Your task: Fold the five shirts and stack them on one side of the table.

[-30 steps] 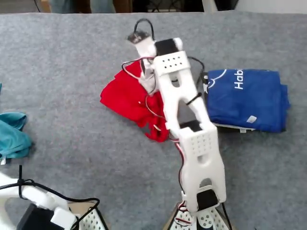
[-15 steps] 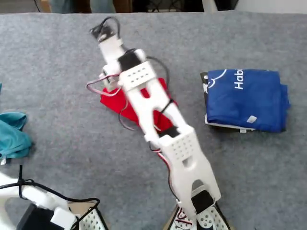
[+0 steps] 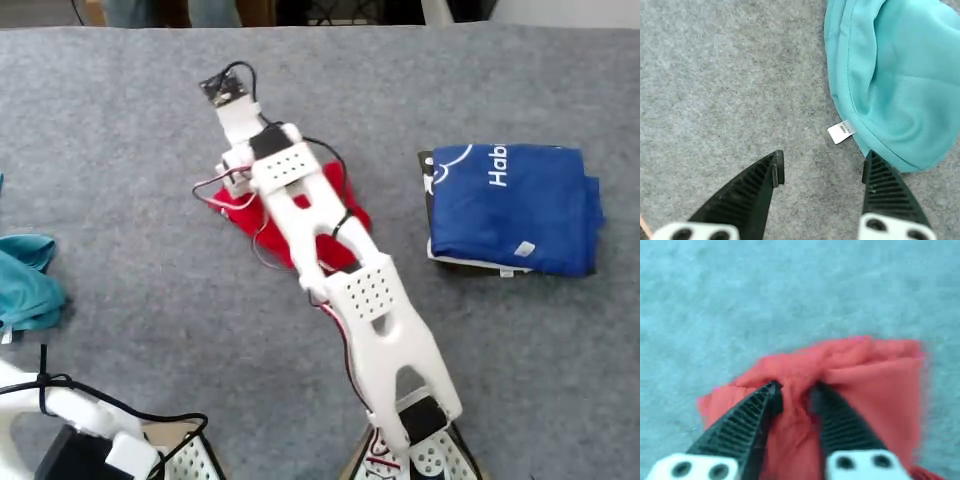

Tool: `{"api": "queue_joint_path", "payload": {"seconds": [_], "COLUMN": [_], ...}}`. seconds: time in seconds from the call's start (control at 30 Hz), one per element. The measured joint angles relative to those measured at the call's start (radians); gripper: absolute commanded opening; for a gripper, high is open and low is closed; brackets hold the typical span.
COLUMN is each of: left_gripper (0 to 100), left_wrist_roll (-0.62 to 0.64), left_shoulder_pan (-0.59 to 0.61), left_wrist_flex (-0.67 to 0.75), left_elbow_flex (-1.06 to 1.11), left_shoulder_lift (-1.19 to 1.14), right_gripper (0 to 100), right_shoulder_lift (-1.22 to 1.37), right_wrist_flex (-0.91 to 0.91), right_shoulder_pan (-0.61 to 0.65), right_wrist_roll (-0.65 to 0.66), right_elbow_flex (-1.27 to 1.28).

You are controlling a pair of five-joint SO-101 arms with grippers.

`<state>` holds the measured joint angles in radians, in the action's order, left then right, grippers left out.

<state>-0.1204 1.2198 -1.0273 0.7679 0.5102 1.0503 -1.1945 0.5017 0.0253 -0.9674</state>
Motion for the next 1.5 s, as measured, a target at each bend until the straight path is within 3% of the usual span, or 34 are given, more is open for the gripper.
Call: {"api": "queue_joint_path", "payload": {"seconds": [0.33, 0.67, 0.9, 1.13, 1.5], "left_gripper": [27, 27, 27, 28, 30], "left_wrist_roll": [0.000, 0.006, 0.003, 0.006, 0.245], "left_shoulder_pan": [0.000, -0.051, -0.385, -0.687, -1.112], "left_wrist_flex": [0.000, -0.028, -0.221, -0.301, -0.270], "left_elbow_flex": [0.000, -0.002, -0.084, -0.267, -0.292], "left_shoulder_lift": [0.000, 0.000, 0.005, 0.006, 0.006], "right_gripper": [1.6, 1.5, 1.5, 1.5, 1.6], "right_shoulder_lift": [0.012, 0.012, -0.121, -0.207, -0.207], "right_wrist_flex": [-0.146, -0.414, -0.384, -0.304, -0.261], "right_shoulder_pan": [-0.021, -0.021, 0.018, 0.064, -0.063], "right_wrist_roll": [0.000, 0.000, -0.038, -0.046, -0.046], "right_elbow_flex": [-0.186, -0.618, -0.640, -0.574, -0.339]}}
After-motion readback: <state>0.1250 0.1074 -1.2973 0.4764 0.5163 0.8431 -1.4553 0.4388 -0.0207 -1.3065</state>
